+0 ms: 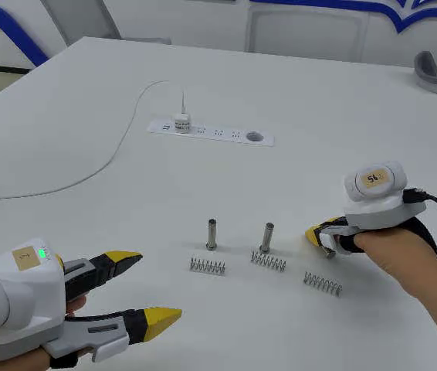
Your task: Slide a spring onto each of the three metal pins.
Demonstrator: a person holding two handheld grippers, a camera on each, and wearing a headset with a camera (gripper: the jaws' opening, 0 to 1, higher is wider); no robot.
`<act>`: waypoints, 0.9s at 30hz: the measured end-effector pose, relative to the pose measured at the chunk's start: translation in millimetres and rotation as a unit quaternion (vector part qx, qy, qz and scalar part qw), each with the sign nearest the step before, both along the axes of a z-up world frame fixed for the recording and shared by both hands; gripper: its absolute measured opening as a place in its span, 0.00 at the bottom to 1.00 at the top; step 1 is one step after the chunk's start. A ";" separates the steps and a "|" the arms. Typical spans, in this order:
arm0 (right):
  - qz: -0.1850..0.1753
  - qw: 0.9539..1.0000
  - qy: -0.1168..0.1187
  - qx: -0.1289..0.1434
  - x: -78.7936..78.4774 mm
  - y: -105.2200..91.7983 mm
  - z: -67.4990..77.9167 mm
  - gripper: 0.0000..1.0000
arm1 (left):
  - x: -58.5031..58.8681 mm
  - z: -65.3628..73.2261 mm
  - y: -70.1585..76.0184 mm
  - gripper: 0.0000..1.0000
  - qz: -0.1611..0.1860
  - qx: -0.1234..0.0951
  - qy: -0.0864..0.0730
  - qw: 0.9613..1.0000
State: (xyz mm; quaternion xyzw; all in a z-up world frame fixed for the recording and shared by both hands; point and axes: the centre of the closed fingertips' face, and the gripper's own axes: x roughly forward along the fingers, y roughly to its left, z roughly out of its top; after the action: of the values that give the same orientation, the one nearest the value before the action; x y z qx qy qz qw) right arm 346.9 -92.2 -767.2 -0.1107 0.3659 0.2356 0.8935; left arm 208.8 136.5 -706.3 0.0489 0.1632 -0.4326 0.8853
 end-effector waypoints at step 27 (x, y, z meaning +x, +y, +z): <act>-0.014 0.999 0.013 0.037 -10.7 8.3 12.7 0.09 | -0.3 2.7 -0.6 0.59 0.002 -0.001 -0.004 1.000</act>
State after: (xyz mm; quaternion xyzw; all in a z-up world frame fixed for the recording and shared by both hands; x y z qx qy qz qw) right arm 336.1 -84.0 -754.5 -0.0694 0.3703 0.2380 0.8952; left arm 208.5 135.9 -703.6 0.0489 0.1594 -0.4306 0.8870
